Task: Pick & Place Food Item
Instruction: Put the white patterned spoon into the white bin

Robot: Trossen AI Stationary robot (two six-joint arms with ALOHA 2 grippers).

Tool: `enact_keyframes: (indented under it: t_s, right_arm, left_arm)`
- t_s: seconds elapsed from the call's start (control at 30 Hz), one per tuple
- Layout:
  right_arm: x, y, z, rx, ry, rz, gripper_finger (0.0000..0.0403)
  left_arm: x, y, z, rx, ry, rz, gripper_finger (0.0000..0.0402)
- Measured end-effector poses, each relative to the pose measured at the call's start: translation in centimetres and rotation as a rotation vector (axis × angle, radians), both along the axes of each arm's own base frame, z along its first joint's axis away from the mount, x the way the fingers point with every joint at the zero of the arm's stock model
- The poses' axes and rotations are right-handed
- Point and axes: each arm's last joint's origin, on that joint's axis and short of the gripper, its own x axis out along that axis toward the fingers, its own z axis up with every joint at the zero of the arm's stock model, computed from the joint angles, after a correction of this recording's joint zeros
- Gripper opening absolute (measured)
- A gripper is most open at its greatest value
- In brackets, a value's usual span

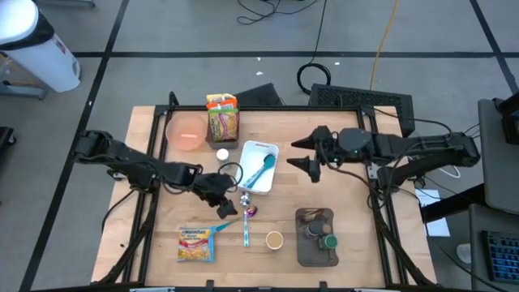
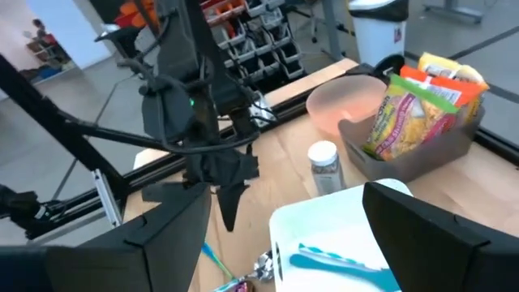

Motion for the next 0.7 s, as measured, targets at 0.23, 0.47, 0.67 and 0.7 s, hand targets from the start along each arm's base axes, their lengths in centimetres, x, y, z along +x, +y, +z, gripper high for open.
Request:
enact_keyframes:
  t_s: [0.23,0.47,0.67,0.7]
  right_arm:
    - [0.0,-2.0,0.0,0.022,0.000,0.024,0.0313]
    - [-0.2,-4.1,0.0,0.038,-0.002,0.092,0.0313]
    - [-0.4,-5.1,0.0,0.041,-0.004,0.115,0.0313]
    - [-0.4,-5.1,0.0,0.043,-0.005,0.127,0.0313]
  left_arm:
    - [-1.1,0.5,-2.4,0.096,-0.012,0.225,0.0282]
    - [-0.6,0.8,-3.2,0.112,-0.022,0.291,0.0282]
    - [0.5,0.9,-5.4,0.082,0.017,0.273,0.0282]
    - [0.7,1.0,-5.6,0.079,0.013,0.277,0.0282]
